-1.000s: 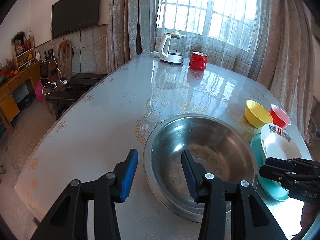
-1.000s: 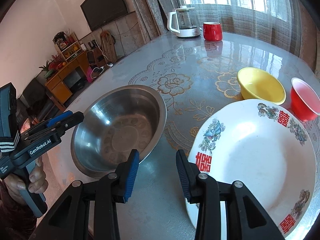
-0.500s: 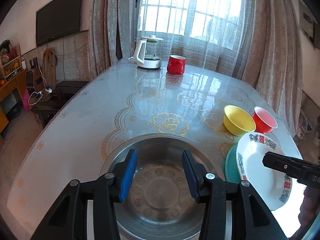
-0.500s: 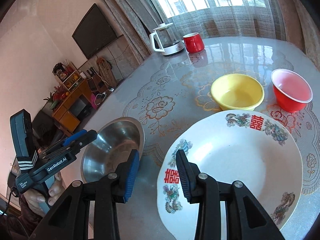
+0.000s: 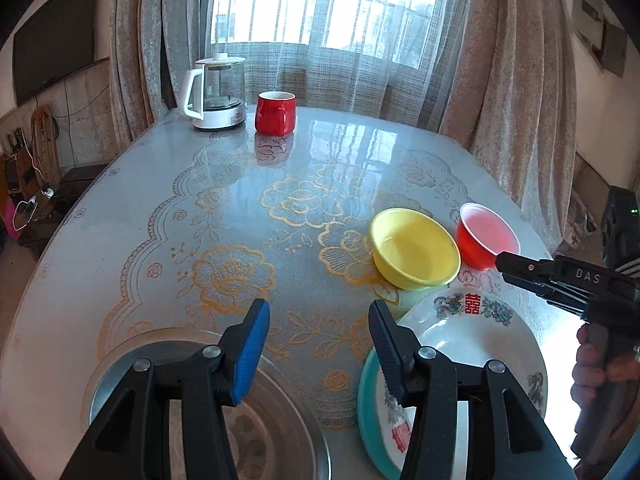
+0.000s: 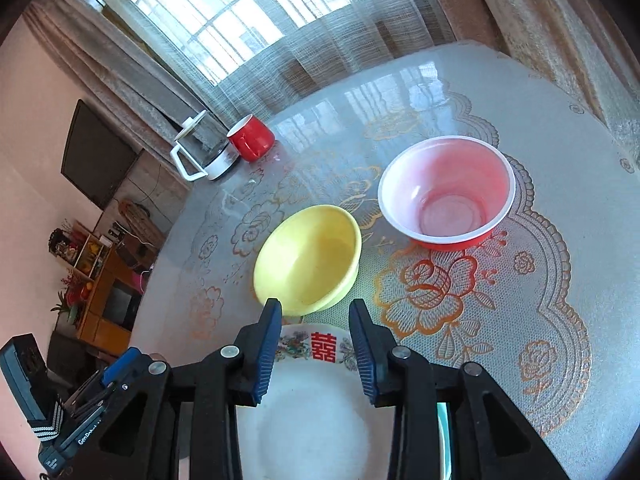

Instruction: Organize plates and bowls

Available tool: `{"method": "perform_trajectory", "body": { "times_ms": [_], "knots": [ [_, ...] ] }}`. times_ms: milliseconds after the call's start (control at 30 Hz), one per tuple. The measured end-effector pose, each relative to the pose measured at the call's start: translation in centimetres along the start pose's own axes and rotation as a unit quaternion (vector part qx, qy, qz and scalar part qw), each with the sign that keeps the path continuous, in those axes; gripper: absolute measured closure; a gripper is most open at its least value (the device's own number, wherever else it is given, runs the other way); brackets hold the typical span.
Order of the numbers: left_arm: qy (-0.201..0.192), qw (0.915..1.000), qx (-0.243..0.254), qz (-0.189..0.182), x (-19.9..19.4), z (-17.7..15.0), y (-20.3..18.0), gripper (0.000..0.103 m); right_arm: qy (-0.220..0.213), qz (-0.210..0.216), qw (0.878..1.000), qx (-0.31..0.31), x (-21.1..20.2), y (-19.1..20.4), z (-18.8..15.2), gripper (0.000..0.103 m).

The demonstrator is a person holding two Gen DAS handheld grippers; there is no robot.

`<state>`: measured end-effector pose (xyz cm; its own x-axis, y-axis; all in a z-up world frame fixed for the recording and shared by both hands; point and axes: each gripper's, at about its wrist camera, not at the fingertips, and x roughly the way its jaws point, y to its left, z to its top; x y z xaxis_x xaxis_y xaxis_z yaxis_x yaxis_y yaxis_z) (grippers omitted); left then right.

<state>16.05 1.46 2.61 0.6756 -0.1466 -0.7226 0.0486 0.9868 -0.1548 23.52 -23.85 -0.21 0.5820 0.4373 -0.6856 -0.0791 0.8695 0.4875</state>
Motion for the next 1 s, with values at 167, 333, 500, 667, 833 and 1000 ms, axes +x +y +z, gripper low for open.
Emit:
{"method": "perform_trajectory", "body": {
  "times_ms": [167,333,500,667,833,1000],
  "knots": [
    [0.027,0.9994,-0.014,-0.015,3.1,2.2,-1.1,0.051,0.02,-0.014,0.999,0.03,2.9,-1.2,1.9,0.072],
    [0.062,0.9966,-0.039,-0.036,6.4,3.9,-1.7,0.053,0.036,-0.023,0.998,0.039,5.3,-1.6,2.9,0.074],
    [0.094,0.9932,-0.053,-0.043,9.4,4.7,-2.2,0.053,0.049,-0.038,0.997,0.035,6.3,-1.7,3.1,0.076],
    [0.11,0.9908,-0.059,-0.052,11.2,4.8,-2.8,0.056,0.061,-0.038,0.997,0.031,7.2,-1.7,3.2,0.082],
    [0.12,0.9888,-0.056,-0.069,12.6,5.0,-3.5,0.071,0.074,-0.042,0.996,0.029,8.2,-1.8,3.0,0.088],
    [0.108,0.9906,-0.038,-0.075,12.3,5.0,-4.1,0.079,0.066,-0.039,0.997,0.013,8.0,-1.2,2.9,0.09]
  ]
}}
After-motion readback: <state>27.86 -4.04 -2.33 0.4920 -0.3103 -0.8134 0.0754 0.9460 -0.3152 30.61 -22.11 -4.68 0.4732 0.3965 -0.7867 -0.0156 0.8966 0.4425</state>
